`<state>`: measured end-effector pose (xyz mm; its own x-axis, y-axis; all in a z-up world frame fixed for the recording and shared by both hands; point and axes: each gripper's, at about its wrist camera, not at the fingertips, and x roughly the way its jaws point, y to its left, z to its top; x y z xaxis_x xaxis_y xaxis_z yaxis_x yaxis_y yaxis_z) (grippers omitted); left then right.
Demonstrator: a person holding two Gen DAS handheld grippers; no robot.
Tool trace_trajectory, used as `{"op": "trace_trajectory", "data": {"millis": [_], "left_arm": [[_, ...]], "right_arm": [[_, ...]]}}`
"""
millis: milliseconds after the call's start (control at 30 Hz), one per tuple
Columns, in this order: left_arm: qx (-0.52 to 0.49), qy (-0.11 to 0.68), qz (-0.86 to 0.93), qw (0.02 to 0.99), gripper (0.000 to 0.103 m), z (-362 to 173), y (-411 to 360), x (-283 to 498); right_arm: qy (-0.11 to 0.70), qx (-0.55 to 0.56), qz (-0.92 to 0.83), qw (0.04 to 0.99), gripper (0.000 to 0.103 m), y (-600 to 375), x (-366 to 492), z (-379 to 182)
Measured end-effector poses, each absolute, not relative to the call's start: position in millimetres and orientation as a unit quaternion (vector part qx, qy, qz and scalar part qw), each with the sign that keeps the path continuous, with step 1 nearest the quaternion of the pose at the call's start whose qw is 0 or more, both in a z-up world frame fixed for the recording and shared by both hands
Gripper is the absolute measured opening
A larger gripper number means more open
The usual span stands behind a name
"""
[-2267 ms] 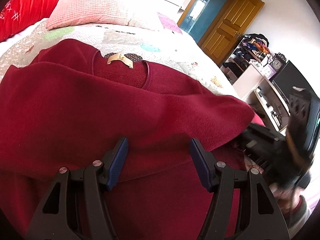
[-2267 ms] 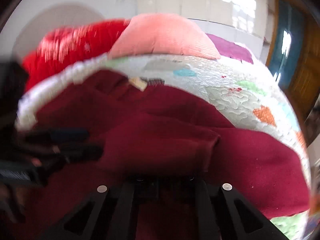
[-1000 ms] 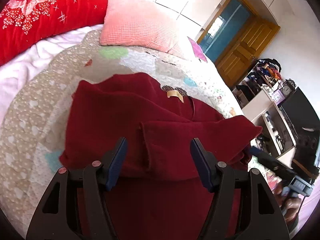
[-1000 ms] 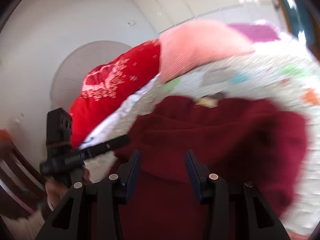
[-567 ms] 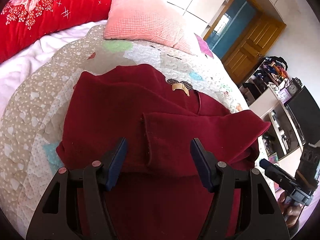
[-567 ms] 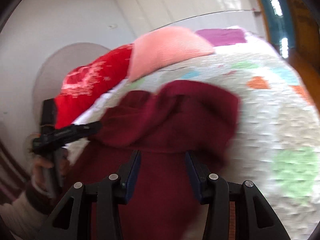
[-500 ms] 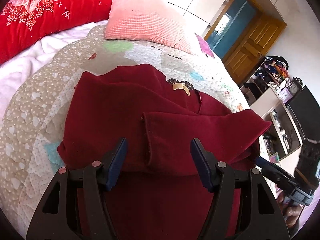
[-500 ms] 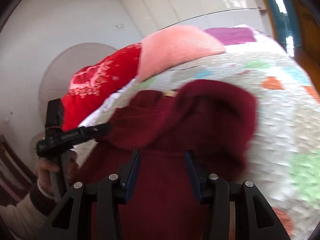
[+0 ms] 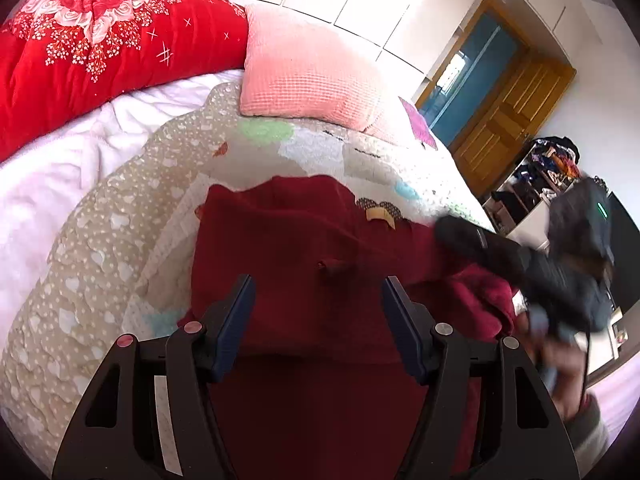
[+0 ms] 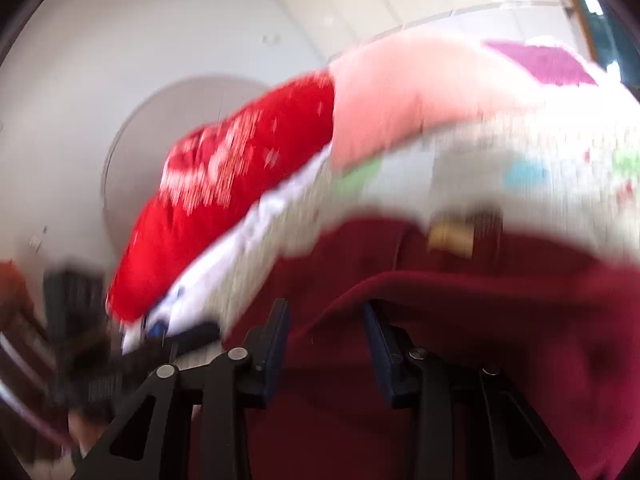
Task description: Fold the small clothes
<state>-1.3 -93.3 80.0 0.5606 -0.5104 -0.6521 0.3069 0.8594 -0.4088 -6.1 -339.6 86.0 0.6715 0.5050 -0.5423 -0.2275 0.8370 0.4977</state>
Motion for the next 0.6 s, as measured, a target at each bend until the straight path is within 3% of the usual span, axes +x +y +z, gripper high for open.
{"op": "trace_trajectory", "data": {"millis": [267, 600], "left_arm": [[-0.104, 0.413, -0.234, 0.874, 0.065, 76, -107, 19], [-0.081, 0.439, -0.229, 0.865, 0.065, 50, -161, 68]], "right_arm": [[0.396, 0.219, 0.119, 0.884, 0.039, -364, 74, 54], [0.312, 0.223, 0.171, 0.908, 0.045, -401, -42, 104]]}}
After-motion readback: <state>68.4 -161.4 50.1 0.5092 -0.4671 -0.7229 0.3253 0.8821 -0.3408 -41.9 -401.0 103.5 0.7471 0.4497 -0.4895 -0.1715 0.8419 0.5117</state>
